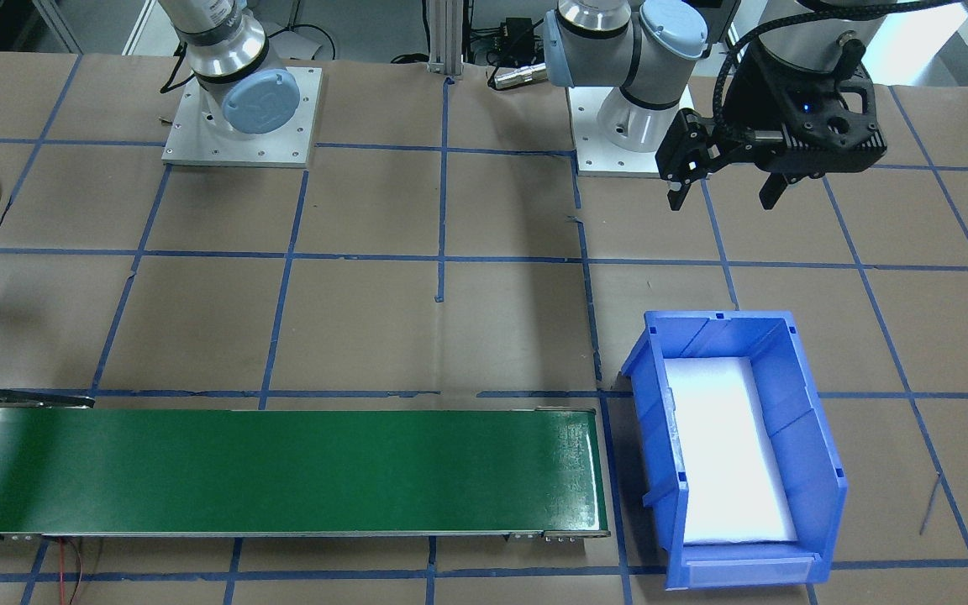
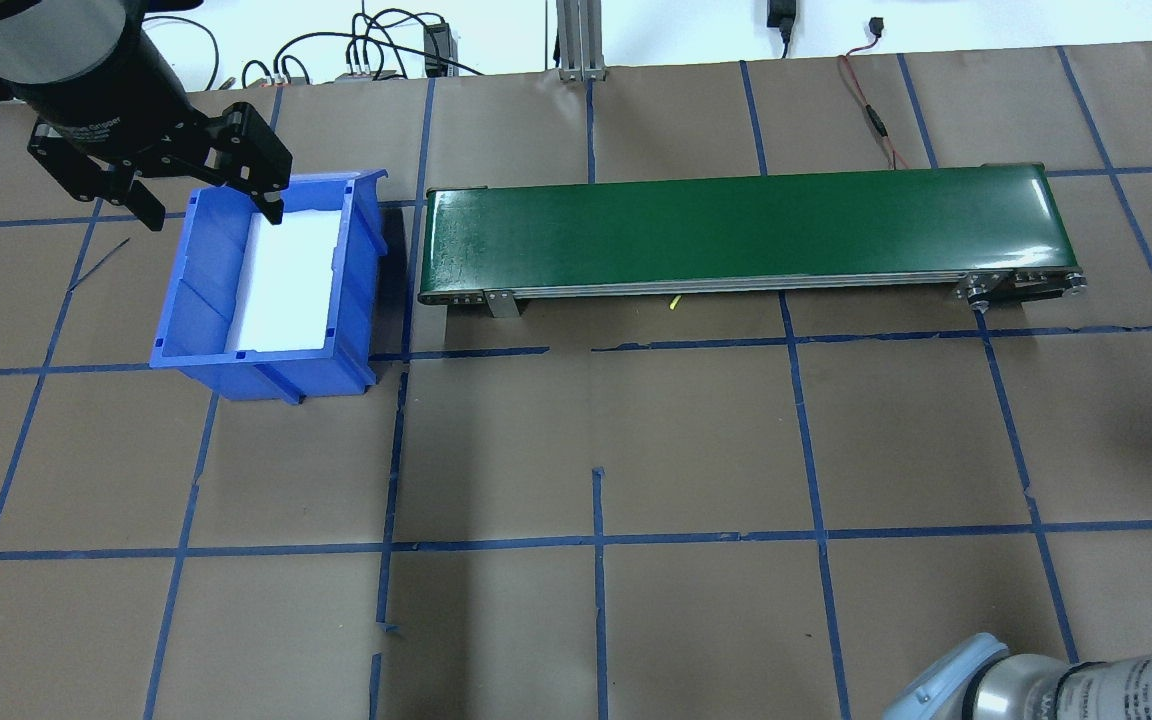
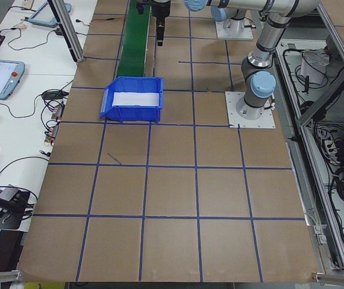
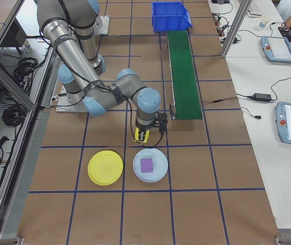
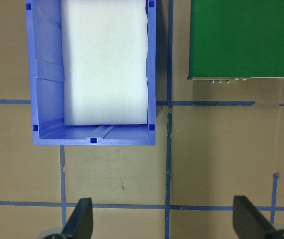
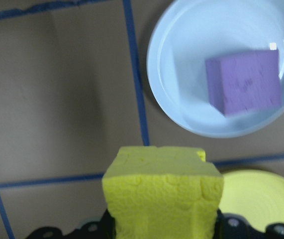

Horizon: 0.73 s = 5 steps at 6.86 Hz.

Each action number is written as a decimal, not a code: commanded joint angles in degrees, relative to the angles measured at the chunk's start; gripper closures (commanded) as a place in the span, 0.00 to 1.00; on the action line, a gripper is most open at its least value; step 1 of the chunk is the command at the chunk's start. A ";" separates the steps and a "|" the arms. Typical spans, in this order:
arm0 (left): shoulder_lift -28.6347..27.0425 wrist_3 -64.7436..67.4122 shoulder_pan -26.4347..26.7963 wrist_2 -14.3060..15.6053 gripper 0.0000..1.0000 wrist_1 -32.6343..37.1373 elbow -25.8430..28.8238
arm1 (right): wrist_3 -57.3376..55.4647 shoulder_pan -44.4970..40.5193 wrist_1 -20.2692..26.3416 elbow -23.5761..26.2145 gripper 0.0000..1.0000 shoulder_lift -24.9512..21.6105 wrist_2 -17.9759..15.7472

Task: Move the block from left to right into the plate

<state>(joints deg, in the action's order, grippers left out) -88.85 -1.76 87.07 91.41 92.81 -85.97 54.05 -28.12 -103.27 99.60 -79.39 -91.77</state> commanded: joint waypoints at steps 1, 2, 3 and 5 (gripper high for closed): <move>-0.01 0.00 0.12 0.00 0.00 0.00 -0.08 | 15.85 13.84 -0.35 4.27 0.65 -0.50 0.63; -0.01 0.00 0.12 0.00 0.00 0.00 -0.08 | 20.26 15.88 -1.66 6.03 0.65 -0.42 0.46; -0.01 0.00 0.03 0.00 0.00 0.00 -0.08 | 24.57 16.16 -6.37 7.35 0.65 1.15 0.19; -0.01 0.00 0.03 0.00 0.00 0.00 -0.08 | 26.11 17.04 -12.64 7.36 0.63 6.52 0.63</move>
<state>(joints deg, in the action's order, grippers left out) -88.86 -1.76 87.14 91.41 92.81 -86.04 78.78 -11.68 -112.52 106.79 -75.18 -91.29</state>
